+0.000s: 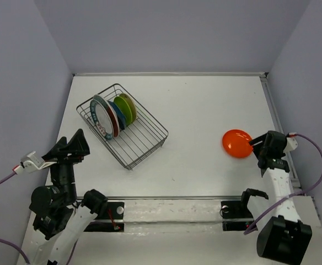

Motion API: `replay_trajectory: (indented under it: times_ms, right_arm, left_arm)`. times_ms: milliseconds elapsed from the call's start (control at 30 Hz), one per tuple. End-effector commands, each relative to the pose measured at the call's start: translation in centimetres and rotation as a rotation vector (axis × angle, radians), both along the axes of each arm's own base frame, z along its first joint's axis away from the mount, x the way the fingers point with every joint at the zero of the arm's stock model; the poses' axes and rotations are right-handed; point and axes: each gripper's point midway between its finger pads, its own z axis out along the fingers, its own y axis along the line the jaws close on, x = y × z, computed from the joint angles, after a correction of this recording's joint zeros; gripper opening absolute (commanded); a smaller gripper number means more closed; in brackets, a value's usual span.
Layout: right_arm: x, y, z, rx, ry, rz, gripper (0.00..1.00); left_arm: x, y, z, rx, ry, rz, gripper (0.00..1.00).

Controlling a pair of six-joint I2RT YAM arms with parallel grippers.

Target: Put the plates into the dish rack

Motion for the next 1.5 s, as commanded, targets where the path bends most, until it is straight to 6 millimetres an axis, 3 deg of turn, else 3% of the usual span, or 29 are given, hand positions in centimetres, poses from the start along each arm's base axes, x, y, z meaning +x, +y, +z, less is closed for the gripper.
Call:
replay_trajectory:
  times_ms: [0, 200, 300, 367, 400, 467, 500, 533, 567, 667, 733, 767, 867, 900, 933, 967, 1000, 1067, 1100, 1133, 1167, 1200, 1233, 1267, 1300, 1333, 1367, 1400, 1467]
  right_arm:
    - [1.5, 1.9, -2.8, 0.138, 0.012, 0.115, 0.71]
    - [2.3, 3.9, -7.6, 0.312, 0.059, 0.171, 0.66]
    - [2.6, 4.2, -8.6, 0.354, 0.027, 0.167, 0.61]
    - [2.8, 4.4, -9.4, 0.399, 0.007, 0.161, 0.48]
    - [3.8, 4.7, -8.7, 0.403, -0.057, 0.190, 0.33]
    - [3.6, 5.1, -9.6, 0.436, -0.066, 0.185, 0.14]
    - [4.1, 5.0, -9.2, 0.427, -0.097, 0.190, 0.07]
    - [4.0, 5.0, -9.3, 0.425, -0.100, 0.188, 0.07]
    - [4.1, 5.0, -9.0, 0.416, -0.115, 0.198, 0.07]
    - [5.2, 4.5, -4.8, 0.322, -0.233, 0.231, 0.07]
    - [5.4, 5.6, -0.7, 0.185, -0.264, 0.281, 0.07]
    - [6.5, 6.0, 3.9, 0.089, -0.331, 0.317, 0.07]
    - [6.4, 10.4, 11.0, -0.064, -0.400, 0.417, 0.07]
    - [6.7, 12.0, 16.2, -0.094, -0.476, 0.450, 0.07]
    - [7.0, 15.4, 17.4, -0.126, -0.465, 0.511, 0.07]
    - [7.1, 15.9, 22.6, -0.209, -0.522, 0.472, 0.07]
    - [7.3, 21.6, 22.2, -0.293, -0.468, 0.616, 0.07]
    - [7.6, 26.4, 24.7, -0.356, -0.468, 0.635, 0.07]
    - [8.0, 27.4, 25.6, -0.476, -0.428, 0.612, 0.07]
    - [8.0, 29.8, 30.4, -0.472, -0.497, 0.612, 0.07]
    - [8.1, 32.4, 31.0, -0.514, -0.491, 0.642, 0.07]
    - [8.6, 37.5, 28.4, -0.637, -0.423, 0.724, 0.07]
    - [8.7, 39.8, 28.7, -0.674, -0.423, 0.746, 0.07]
    - [8.8, 41.5, 32.1, -0.653, -0.479, 0.723, 0.07]
    - [9.1, 45.8, 29.0, -0.778, -0.419, 0.787, 0.07]
    - [9.1, 47.2, 28.7, -0.812, -0.408, 0.779, 0.07]
    - [9.0, 48.4, 31.2, -0.787, -0.457, 0.763, 0.07]
    - [9.0, 51.7, 28.1, -0.872, -0.414, 0.809, 0.07]
    - [8.8, 54.0, 27.3, -0.904, -0.416, 0.823, 0.07]
  left_arm:
    - [-3.6, 2.7, 2.1, -0.105, -0.149, 0.019, 0.99]
    - [-3.5, 2.6, 2.0, -0.100, -0.145, 0.012, 0.99]
    - [-3.5, 2.6, 1.9, -0.099, -0.143, 0.015, 0.99]
    - [-3.4, 2.5, 2.0, -0.100, -0.142, 0.013, 0.99]
    - [-3.4, 2.5, 1.9, -0.097, -0.139, 0.015, 0.99]
    - [-3.2, 2.4, 1.9, -0.094, -0.133, 0.016, 0.99]
    - [-3.1, 2.3, 1.8, -0.090, -0.128, 0.016, 0.99]
    - [-3.0, 2.3, 1.8, -0.087, -0.124, 0.018, 0.99]
    - [-2.9, 2.3, 1.8, -0.087, -0.121, 0.019, 0.99]
    - [-2.4, 1.8, 1.7, -0.073, -0.105, 0.013, 0.99]
    - [-1.9, 1.3, 1.5, -0.056, -0.087, 0.005, 0.99]
    - [-1.7, 1.2, 1.5, -0.050, -0.082, 0.006, 0.99]
    - [-1.1, 0.8, 1.6, -0.037, -0.069, 0.009, 0.99]
    - [-0.9, 0.9, 1.6, -0.030, -0.065, 0.025, 0.99]
    - [-0.8, 0.7, 1.7, -0.021, -0.064, 0.019, 0.99]
    - [0.0, 0.4, 1.3, -0.005, -0.037, 0.029, 0.99]
    - [0.2, 0.2, 1.3, 0.001, -0.034, 0.027, 0.99]
    - [0.4, 0.2, 1.2, 0.004, -0.023, 0.036, 0.99]
    - [0.5, 0.3, 1.1, 0.005, -0.017, 0.041, 0.99]
    - [0.5, 0.4, 1.1, 0.000, -0.016, 0.050, 0.99]
    - [0.5, 0.6, 1.1, 0.000, -0.013, 0.059, 0.99]
    - [0.6, 0.7, 1.0, 0.000, -0.010, 0.065, 0.99]
    - [0.5, 0.9, 1.0, -0.004, -0.010, 0.078, 0.99]
    - [0.5, 1.0, 1.0, -0.005, -0.009, 0.081, 0.99]
    - [0.4, 1.2, 1.0, -0.006, -0.008, 0.090, 0.99]
    - [0.3, 1.3, 1.1, -0.008, -0.009, 0.096, 0.99]
    - [0.2, 1.5, 1.1, -0.013, -0.011, 0.106, 0.99]
    - [0.1, 1.7, 1.1, -0.013, -0.012, 0.112, 0.99]
    - [-0.1, 2.1, 1.3, -0.024, -0.019, 0.131, 0.99]
